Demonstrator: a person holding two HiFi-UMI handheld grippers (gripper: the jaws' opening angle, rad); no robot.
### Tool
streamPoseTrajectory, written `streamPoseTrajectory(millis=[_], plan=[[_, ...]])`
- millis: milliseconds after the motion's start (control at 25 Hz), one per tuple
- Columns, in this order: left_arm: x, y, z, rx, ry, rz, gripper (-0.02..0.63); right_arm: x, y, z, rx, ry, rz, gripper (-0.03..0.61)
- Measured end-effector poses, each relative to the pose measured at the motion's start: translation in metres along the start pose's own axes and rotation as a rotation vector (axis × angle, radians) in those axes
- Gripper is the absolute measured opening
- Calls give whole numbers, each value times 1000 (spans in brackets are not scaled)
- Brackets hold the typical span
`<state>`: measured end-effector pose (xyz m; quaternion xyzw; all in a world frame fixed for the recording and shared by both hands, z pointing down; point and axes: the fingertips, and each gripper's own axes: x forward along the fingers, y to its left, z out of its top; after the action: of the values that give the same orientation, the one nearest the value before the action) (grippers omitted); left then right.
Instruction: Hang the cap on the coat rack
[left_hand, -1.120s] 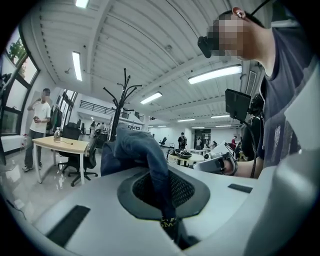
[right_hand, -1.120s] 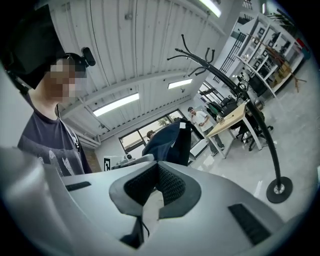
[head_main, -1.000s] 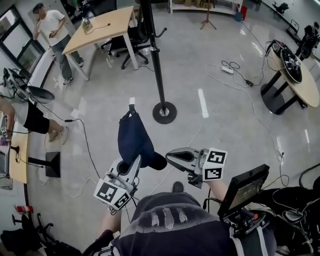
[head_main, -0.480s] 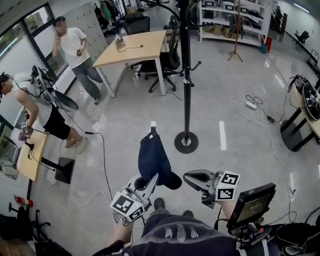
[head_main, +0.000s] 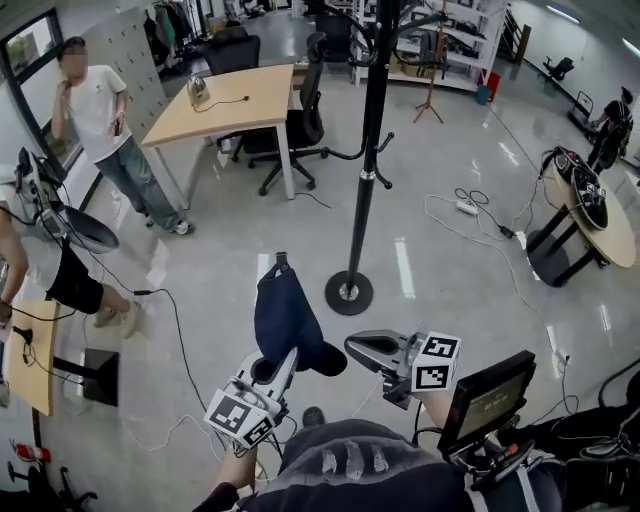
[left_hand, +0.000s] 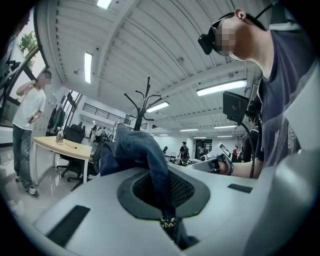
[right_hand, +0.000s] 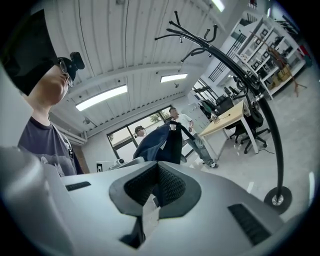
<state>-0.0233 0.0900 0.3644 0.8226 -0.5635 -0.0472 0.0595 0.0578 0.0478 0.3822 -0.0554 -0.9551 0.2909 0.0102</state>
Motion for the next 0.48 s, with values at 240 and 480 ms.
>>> streamPoseTrajectory(millis=[240, 480], plan=[[5, 19, 4, -11, -26, -33, 14, 8, -9, 3, 10, -11, -56, 3], [-13, 75, 3, -13, -54, -69, 14, 57, -13, -10, 12, -14, -134, 4]])
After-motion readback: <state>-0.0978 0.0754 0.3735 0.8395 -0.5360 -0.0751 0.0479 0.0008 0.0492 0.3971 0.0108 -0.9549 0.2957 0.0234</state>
